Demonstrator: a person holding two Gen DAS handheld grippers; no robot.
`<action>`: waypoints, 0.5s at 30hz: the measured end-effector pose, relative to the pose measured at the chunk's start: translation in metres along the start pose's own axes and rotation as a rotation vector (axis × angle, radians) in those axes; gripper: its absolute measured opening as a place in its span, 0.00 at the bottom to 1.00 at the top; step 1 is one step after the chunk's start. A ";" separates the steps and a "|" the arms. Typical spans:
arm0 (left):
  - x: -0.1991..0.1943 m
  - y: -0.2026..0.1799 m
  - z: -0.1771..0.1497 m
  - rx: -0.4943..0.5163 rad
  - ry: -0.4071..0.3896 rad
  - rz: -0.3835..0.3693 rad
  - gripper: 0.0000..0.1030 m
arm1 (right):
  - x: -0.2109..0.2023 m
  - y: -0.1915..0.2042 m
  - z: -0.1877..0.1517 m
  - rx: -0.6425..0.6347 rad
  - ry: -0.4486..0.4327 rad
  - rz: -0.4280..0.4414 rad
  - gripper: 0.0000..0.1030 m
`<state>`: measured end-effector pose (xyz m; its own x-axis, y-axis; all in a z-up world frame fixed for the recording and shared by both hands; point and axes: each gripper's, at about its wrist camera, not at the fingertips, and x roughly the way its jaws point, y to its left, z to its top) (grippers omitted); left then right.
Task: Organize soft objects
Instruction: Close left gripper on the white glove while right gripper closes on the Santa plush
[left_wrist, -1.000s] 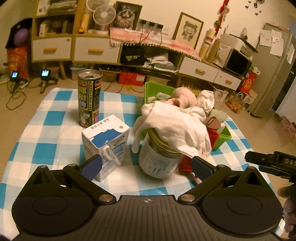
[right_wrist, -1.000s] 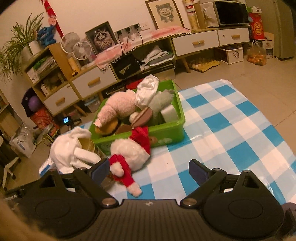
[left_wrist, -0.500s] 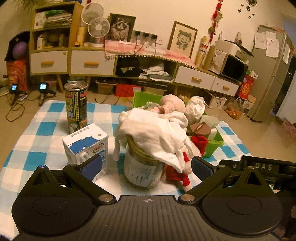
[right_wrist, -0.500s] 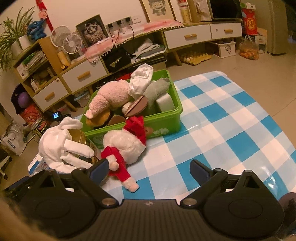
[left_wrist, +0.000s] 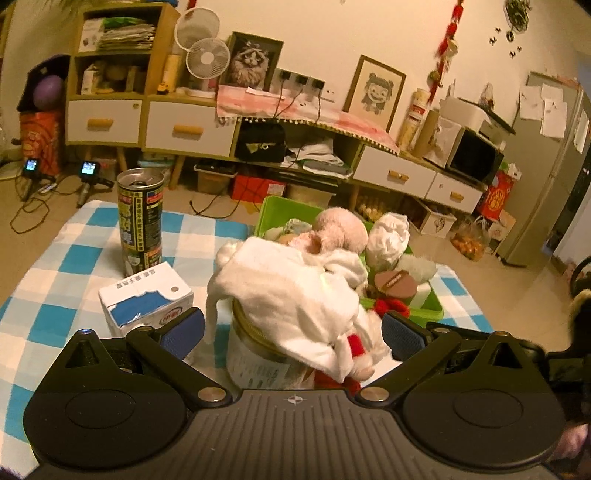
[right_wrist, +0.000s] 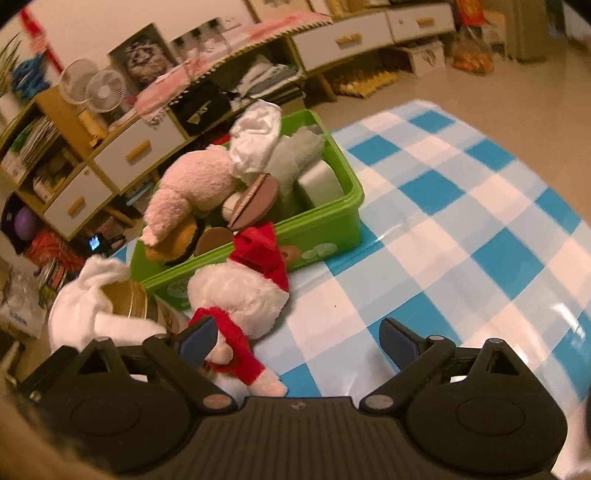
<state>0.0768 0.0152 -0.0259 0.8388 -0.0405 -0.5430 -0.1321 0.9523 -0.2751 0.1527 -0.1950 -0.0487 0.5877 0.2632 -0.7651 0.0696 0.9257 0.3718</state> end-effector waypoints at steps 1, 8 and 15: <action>0.001 0.001 0.001 -0.011 -0.001 -0.010 0.94 | 0.003 -0.001 0.001 0.024 0.007 0.002 0.74; 0.009 0.006 0.007 -0.112 0.012 -0.036 0.88 | 0.023 -0.007 0.006 0.208 0.037 0.027 0.74; 0.011 0.007 0.008 -0.175 -0.027 -0.002 0.73 | 0.040 0.005 0.005 0.307 0.033 0.080 0.74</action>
<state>0.0898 0.0238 -0.0273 0.8527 -0.0322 -0.5214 -0.2180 0.8851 -0.4112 0.1809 -0.1807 -0.0749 0.5754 0.3453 -0.7414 0.2666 0.7778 0.5692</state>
